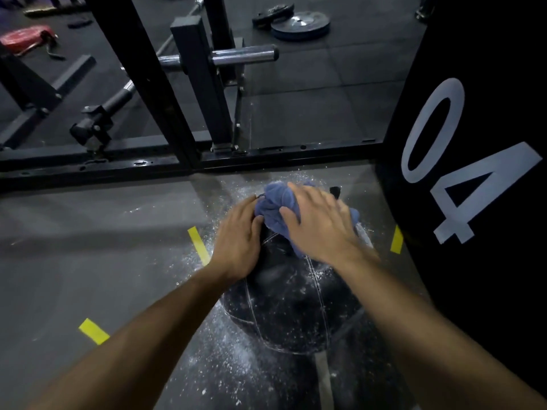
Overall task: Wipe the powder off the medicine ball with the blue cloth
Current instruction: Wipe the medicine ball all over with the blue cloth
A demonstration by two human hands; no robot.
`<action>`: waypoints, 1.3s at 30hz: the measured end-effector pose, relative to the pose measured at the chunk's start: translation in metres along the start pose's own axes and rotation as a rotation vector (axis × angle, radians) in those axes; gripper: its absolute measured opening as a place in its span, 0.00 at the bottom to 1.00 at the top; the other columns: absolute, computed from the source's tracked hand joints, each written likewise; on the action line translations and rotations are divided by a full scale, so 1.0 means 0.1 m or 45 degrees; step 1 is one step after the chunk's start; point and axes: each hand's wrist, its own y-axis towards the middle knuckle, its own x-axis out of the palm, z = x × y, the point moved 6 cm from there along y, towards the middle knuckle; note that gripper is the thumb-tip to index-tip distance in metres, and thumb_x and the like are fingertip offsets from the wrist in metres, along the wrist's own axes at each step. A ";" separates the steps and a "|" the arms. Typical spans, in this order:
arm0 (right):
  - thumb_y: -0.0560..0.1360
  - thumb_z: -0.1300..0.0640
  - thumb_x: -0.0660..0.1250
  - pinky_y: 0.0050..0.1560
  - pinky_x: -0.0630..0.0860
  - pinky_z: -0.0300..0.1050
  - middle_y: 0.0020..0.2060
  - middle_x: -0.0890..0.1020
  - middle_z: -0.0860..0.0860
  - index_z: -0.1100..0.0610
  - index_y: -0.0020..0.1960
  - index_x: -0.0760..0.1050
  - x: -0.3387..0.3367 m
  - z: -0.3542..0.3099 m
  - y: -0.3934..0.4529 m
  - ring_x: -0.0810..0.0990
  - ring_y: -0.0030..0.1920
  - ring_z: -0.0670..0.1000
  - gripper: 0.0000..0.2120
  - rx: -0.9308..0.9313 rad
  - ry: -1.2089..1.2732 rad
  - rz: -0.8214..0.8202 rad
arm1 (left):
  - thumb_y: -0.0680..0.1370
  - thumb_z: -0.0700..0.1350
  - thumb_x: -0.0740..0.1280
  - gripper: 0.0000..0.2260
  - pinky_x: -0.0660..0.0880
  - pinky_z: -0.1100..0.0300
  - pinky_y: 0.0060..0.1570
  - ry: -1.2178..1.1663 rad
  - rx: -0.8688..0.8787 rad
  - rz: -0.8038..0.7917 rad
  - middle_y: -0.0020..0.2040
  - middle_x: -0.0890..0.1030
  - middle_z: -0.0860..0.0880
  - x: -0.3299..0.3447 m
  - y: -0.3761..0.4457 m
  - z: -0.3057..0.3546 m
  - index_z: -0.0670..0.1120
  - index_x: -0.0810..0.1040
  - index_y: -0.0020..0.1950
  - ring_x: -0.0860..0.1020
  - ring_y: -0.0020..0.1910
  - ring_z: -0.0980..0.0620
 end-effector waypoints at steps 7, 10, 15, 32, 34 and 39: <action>0.83 0.50 0.61 0.80 0.55 0.71 0.84 0.63 0.52 0.51 0.82 0.68 0.39 -0.33 -1.22 0.59 0.84 0.58 0.28 -0.255 0.098 0.494 | 0.80 0.44 0.74 0.28 0.61 0.61 0.75 -0.304 -0.002 -0.177 0.78 0.65 0.51 -0.15 0.03 -0.13 0.51 0.69 0.77 0.63 0.77 0.55; 0.79 0.46 0.65 0.75 0.62 0.75 0.84 0.63 0.52 0.47 0.79 0.72 0.67 -0.41 -1.53 0.60 0.84 0.61 0.28 -0.441 -0.117 0.404 | 0.85 0.42 0.65 0.18 0.59 0.59 0.77 -0.445 -0.152 -0.116 0.77 0.67 0.55 -0.18 0.10 -0.18 0.57 0.73 0.73 0.64 0.76 0.58; 0.82 0.40 0.65 0.76 0.59 0.77 0.84 0.62 0.55 0.47 0.81 0.70 0.60 -0.39 -1.31 0.59 0.84 0.61 0.29 -0.275 -0.126 0.430 | 0.86 0.45 0.63 0.17 0.59 0.61 0.75 -0.360 -0.162 -0.107 0.77 0.68 0.55 -0.14 0.13 -0.18 0.57 0.73 0.75 0.64 0.75 0.58; 0.83 0.45 0.62 0.80 0.58 0.63 0.82 0.64 0.50 0.44 0.80 0.64 0.07 -0.49 -0.59 0.60 0.82 0.56 0.26 -0.213 -0.143 0.162 | 0.79 0.53 0.72 0.20 0.68 0.48 0.74 -0.340 -0.340 0.149 0.66 0.70 0.54 -0.11 -0.35 -0.39 0.55 0.78 0.71 0.69 0.69 0.48; 0.82 0.41 0.62 0.80 0.60 0.65 0.83 0.63 0.52 0.48 0.81 0.66 0.25 -0.52 -0.94 0.59 0.84 0.57 0.29 -0.293 -0.197 0.249 | 0.76 0.54 0.67 0.22 0.71 0.41 0.71 -0.300 -0.299 0.135 0.68 0.71 0.53 -0.13 -0.40 -0.34 0.53 0.78 0.71 0.70 0.68 0.48; 0.86 0.39 0.53 0.82 0.54 0.68 0.84 0.63 0.56 0.52 0.81 0.68 0.27 -0.36 -1.10 0.53 0.86 0.58 0.29 -0.187 -0.117 0.444 | 0.75 0.53 0.65 0.21 0.72 0.41 0.68 0.059 -0.043 0.112 0.66 0.75 0.51 -0.28 -0.40 -0.01 0.51 0.81 0.67 0.75 0.65 0.46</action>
